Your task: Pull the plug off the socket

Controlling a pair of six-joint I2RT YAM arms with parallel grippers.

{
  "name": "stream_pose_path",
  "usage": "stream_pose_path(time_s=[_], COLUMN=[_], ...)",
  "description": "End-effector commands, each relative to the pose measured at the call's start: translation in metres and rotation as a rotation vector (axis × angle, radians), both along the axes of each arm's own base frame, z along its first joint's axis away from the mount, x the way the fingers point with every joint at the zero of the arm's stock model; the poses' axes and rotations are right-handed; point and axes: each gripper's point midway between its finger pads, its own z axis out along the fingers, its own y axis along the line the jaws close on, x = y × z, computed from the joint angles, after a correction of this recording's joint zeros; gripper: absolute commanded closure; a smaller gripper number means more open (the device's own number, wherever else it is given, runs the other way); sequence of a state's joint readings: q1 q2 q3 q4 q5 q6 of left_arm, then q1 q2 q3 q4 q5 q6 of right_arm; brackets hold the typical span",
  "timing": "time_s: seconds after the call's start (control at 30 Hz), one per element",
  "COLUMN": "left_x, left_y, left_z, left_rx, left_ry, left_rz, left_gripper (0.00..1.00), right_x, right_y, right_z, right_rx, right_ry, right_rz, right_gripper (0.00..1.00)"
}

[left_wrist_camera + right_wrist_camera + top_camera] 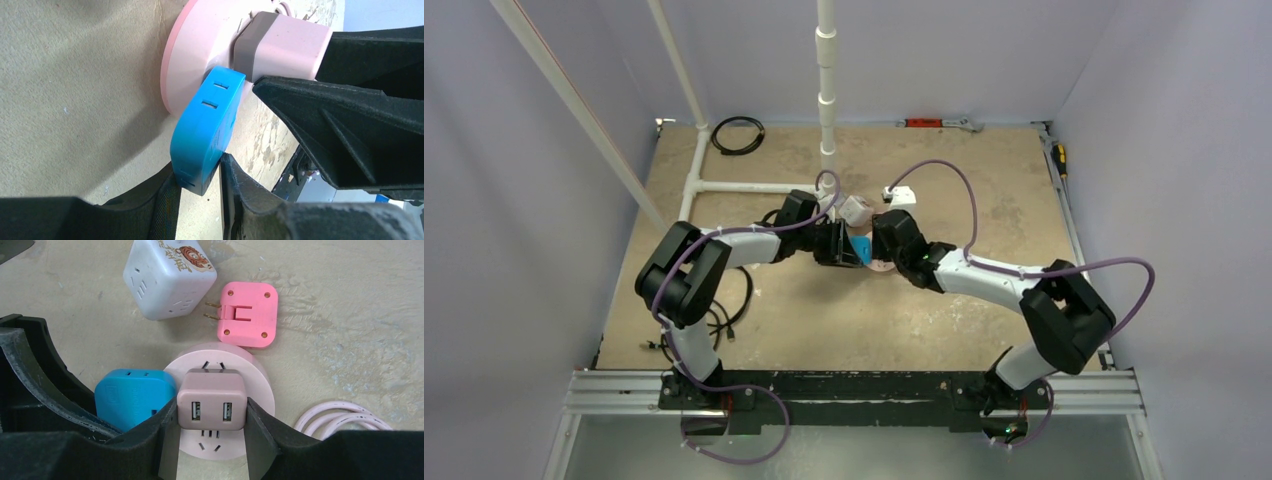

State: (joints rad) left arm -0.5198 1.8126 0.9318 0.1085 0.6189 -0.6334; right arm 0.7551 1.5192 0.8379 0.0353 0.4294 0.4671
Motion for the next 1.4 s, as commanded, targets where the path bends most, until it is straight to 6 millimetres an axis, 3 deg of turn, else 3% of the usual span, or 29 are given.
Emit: stream_pose_path(time_s=[0.0, 0.27, 0.57, 0.8, 1.1, 1.23, 1.37], left_x=[0.011, 0.010, 0.010, 0.008, 0.006, 0.008, 0.010], left_y=[0.023, 0.022, 0.022, 0.022, 0.021, 0.019, 0.017], left_z=[-0.029, -0.027, -0.028, -0.030, -0.036, -0.030, -0.021], left_rx=[0.138, 0.130, 0.132, 0.132, 0.131, 0.116, 0.102], left_ry=[-0.017, -0.018, -0.011, -0.004, 0.018, 0.005, -0.019], left_rz=[0.065, 0.059, 0.057, 0.053, 0.048, 0.041, 0.039], left_gripper=[0.78, 0.80, 0.80, 0.80, 0.79, 0.59, 0.42], right_x=[0.006, -0.004, -0.005, 0.003, 0.003, 0.006, 0.002], right_y=[0.002, 0.012, 0.030, 0.025, 0.022, 0.010, 0.017], right_z=[0.016, 0.006, 0.004, 0.001, -0.001, 0.005, 0.011], right_rx=[-0.087, -0.202, -0.083, 0.119, 0.137, 0.105, 0.133], right_ry=[-0.073, -0.078, -0.029, 0.052, 0.071, 0.032, 0.016], right_rz=[-0.049, -0.057, 0.024, 0.112, 0.121, 0.087, 0.133], right_gripper=[1.00, 1.00, 1.00, 1.00, 1.00, 1.00, 1.00])
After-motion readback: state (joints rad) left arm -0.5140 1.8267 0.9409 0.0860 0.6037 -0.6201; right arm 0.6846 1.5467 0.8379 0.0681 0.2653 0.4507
